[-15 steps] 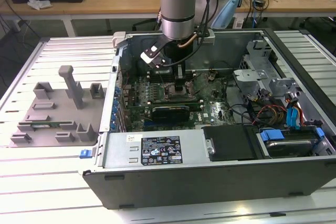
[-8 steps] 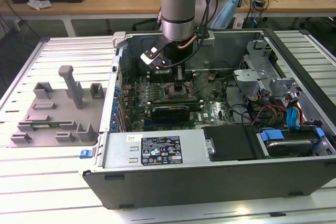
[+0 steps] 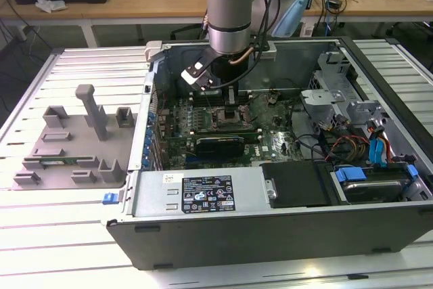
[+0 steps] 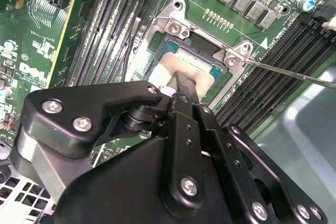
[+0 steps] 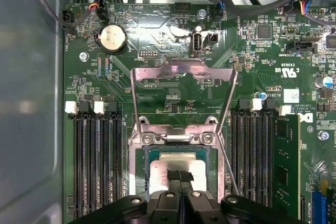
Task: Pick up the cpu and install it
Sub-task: 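Place the cpu into insertion slot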
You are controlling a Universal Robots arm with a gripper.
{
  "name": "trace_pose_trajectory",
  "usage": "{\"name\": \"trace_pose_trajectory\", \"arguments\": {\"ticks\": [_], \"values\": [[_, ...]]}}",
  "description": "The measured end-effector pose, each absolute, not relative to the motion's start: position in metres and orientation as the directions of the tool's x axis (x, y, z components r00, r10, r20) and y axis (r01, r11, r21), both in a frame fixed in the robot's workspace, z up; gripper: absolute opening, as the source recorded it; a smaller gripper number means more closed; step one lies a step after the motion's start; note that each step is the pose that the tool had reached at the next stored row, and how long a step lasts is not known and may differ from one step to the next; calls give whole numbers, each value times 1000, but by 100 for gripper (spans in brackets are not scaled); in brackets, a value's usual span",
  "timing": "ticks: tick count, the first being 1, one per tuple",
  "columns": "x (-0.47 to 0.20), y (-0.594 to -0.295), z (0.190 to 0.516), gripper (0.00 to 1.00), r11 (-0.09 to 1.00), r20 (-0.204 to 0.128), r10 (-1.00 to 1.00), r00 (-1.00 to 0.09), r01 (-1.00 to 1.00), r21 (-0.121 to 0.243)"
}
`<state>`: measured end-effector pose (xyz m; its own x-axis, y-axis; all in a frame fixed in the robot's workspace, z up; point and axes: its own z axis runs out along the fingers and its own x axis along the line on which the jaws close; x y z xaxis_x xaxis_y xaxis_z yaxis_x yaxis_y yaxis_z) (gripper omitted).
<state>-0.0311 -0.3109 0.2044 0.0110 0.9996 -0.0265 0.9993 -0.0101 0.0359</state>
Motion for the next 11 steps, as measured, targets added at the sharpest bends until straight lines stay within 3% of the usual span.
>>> {"name": "trace_pose_trajectory", "arguments": {"ticks": [11], "values": [[-31,-311,217,11,-10,-28,1000,11,999,36]]}}
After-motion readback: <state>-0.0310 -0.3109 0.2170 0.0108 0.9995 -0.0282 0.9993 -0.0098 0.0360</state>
